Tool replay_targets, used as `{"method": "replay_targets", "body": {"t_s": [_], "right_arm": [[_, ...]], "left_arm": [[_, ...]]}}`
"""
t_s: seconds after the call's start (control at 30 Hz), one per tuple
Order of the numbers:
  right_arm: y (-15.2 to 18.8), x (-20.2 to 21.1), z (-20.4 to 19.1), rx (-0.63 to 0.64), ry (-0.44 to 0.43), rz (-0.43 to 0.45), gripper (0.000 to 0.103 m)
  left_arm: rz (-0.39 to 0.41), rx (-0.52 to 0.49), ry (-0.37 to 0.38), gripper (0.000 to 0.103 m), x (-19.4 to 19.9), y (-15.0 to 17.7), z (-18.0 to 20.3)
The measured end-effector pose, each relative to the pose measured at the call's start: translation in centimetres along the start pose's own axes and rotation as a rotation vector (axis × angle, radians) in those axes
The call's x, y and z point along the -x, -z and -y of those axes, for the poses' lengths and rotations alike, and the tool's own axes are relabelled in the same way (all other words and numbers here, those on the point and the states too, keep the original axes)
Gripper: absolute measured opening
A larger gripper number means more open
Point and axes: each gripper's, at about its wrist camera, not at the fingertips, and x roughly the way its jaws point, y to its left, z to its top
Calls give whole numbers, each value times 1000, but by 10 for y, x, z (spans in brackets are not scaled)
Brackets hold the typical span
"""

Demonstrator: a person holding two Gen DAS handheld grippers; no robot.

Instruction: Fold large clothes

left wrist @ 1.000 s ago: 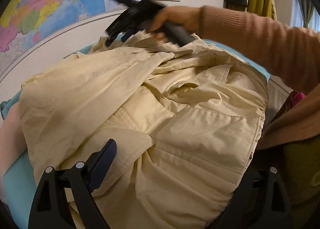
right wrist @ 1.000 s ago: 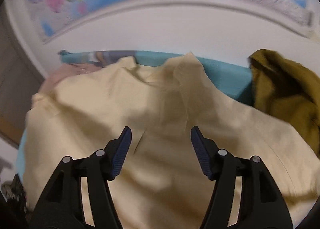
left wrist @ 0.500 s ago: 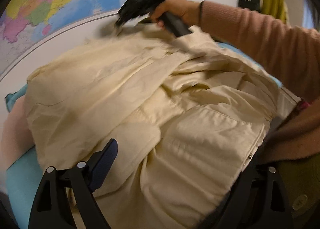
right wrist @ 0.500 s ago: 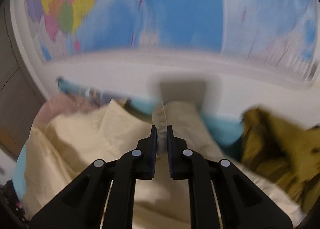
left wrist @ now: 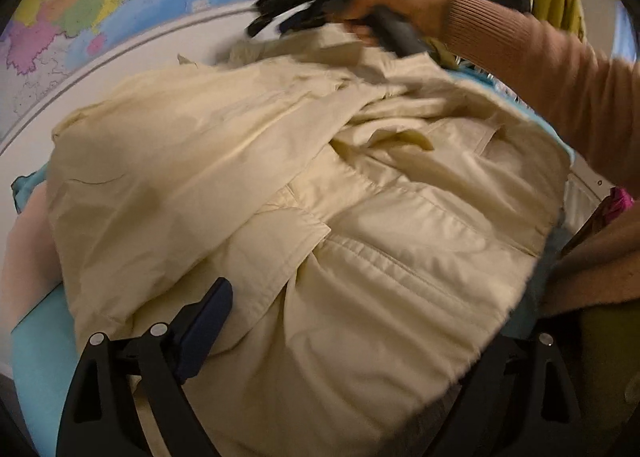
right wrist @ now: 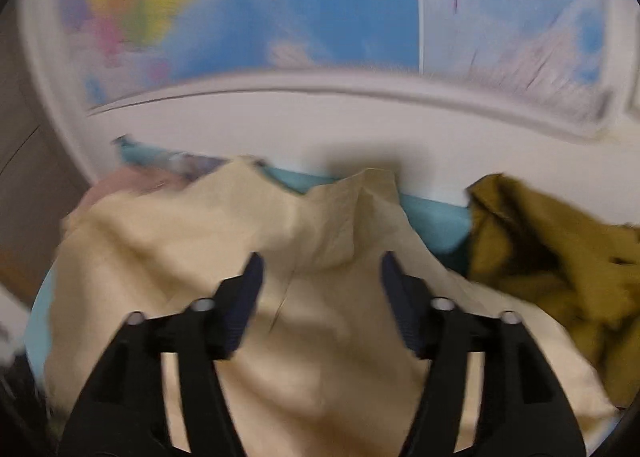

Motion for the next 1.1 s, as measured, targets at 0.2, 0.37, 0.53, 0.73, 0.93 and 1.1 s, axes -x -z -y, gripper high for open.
{"method": "replay_targets", "body": {"t_s": [0.2,0.37,0.53,0.73,0.93,1.1], "right_arm": [[86,129,16,5,-11,38,80],[184,183,56,-138,117,-70,92],[247,170,67,-266,37,-163,75],[254,195,103,-418,-38,18,3],[265,174,106,-407,53,-58,9],[282,177,111,-473,68,-41,34]], "left_arm": [[6,-33,21,88,6,6,6],[-12,-57,22,88,-4,2,8],[-41,-87,-10,91,-15,-1,17],[-24,-44,-11,91,-10,0,14],[14,-37,15,91,10,12,6],[97,-23,70,91,50,33,0]]}}
